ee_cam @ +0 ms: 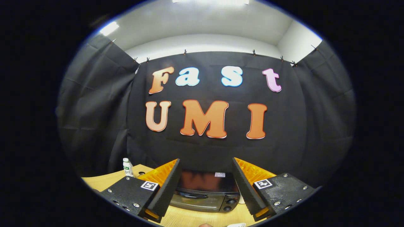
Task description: Open the toaster oven, put the food inside, and close the toaster oven door.
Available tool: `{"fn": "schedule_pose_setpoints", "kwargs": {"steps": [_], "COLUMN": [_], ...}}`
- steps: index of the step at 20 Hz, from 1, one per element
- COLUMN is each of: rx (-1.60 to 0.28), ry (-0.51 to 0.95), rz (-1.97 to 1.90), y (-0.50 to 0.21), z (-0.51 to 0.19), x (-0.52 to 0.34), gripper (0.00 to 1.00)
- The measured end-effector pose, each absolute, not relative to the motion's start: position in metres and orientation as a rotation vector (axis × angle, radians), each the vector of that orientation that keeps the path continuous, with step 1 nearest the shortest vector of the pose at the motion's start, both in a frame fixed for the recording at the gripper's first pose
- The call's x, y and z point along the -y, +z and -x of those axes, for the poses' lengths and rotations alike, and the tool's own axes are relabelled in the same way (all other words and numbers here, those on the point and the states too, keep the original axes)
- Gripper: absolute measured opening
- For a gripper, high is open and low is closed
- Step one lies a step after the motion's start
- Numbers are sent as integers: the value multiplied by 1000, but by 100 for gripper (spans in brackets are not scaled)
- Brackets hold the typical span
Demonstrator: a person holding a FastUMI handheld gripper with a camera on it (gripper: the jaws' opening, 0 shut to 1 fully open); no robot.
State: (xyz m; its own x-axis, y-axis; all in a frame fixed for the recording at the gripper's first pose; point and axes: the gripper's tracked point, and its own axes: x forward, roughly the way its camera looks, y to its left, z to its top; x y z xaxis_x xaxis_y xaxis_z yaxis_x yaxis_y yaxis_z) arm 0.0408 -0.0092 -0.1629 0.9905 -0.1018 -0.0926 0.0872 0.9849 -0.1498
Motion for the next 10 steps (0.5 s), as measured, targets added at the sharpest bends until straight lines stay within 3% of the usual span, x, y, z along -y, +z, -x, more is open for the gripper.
{"fn": "schedule_pose_setpoints", "kwargs": {"steps": [10], "rx": [33], "ry": [-88], "rz": [166], "y": [-64], "z": [-12], "x": [24], "gripper": [97]}}
